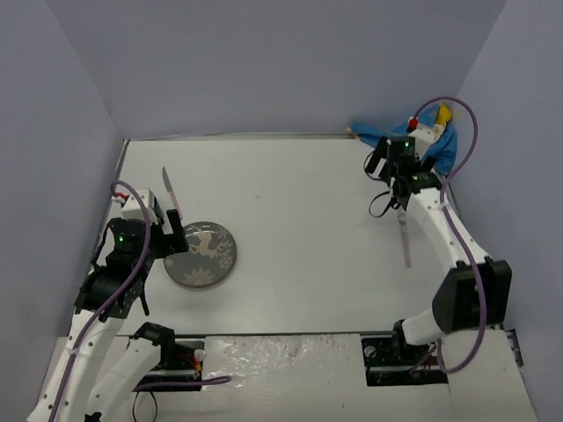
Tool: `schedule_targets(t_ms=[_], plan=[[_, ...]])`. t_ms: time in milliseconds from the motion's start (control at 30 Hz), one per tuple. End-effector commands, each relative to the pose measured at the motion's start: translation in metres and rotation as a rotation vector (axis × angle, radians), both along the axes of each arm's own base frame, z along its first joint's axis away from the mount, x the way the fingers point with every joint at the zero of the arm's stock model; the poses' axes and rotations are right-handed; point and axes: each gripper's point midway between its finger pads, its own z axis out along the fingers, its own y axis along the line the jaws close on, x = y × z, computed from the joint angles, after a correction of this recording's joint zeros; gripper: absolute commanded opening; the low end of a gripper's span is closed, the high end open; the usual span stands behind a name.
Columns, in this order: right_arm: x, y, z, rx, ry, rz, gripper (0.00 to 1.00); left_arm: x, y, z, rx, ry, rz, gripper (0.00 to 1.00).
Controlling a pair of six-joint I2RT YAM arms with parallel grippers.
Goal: Set the dinner table for one person
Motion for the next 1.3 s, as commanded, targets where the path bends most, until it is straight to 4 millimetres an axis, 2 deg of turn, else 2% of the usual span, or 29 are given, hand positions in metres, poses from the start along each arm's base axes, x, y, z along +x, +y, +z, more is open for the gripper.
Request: schedule_targets(t_ms=[0,33,67,100,167,233,333,367,433,500,600,767,800,1033,1100,1200,1267], plan=[[0.062,-0.047,0.004,0.067,-0.090,-0.199,1.00,0.014,-0.012,0.025,-0.090,-0.083,-0.004,0.97],[0.065,-0.048,-0.013,0.059,-0.052,-0.199,1.00,0.014,-0.013,0.025,-0.097,-0.083,-0.005,0.97],[0.085,-0.059,-0.011,0.061,-0.070,-0.223,1.00,0.014,-0.016,0.023,-0.108,-0.081,-0.013,0.97],[0.094,-0.075,-0.014,0.062,-0.070,-0.255,1.00,0.014,-0.017,0.022,-0.117,-0.080,-0.017,0.97],[0.115,-0.094,-0.027,0.063,-0.064,-0.279,1.00,0.014,-0.019,0.019,-0.134,-0.073,-0.018,0.97],[0.131,-0.105,-0.045,0.064,-0.048,-0.279,1.00,0.014,-0.021,0.016,-0.141,-0.066,-0.021,0.97],[0.157,-0.128,-0.062,0.066,-0.062,-0.290,1.00,0.015,-0.022,0.012,-0.143,-0.054,-0.021,0.97],[0.168,-0.133,-0.056,0.065,-0.091,-0.285,1.00,0.015,-0.023,0.010,-0.144,-0.045,-0.023,0.97],[0.183,-0.141,-0.060,0.057,-0.108,-0.273,1.00,0.016,-0.024,0.007,-0.148,-0.035,-0.024,0.97],[0.196,-0.150,-0.080,0.040,-0.094,-0.271,1.00,0.017,-0.025,0.004,-0.155,-0.025,-0.021,0.97],[0.213,-0.157,-0.091,0.005,-0.098,-0.246,1.00,0.018,-0.025,0.001,-0.155,-0.016,-0.018,0.97],[0.244,-0.157,-0.108,-0.013,-0.136,-0.165,1.00,0.018,-0.026,-0.001,-0.158,0.001,-0.018,0.97],[0.247,-0.156,-0.115,-0.013,-0.130,-0.157,1.00,0.018,-0.026,-0.001,-0.159,0.005,-0.017,0.97],[0.266,-0.161,-0.132,-0.015,-0.165,-0.141,1.00,0.014,-0.027,-0.010,-0.166,0.050,-0.010,0.97],[0.269,-0.161,-0.143,-0.009,-0.157,-0.133,0.99,0.013,-0.027,-0.011,-0.169,0.056,-0.006,0.97],[0.274,-0.161,-0.146,-0.009,-0.165,-0.127,0.85,0.011,-0.027,-0.013,-0.172,0.065,-0.003,0.97],[0.277,-0.160,-0.150,-0.010,-0.164,-0.117,0.64,0.010,-0.026,-0.013,-0.171,0.069,-0.002,0.97]])
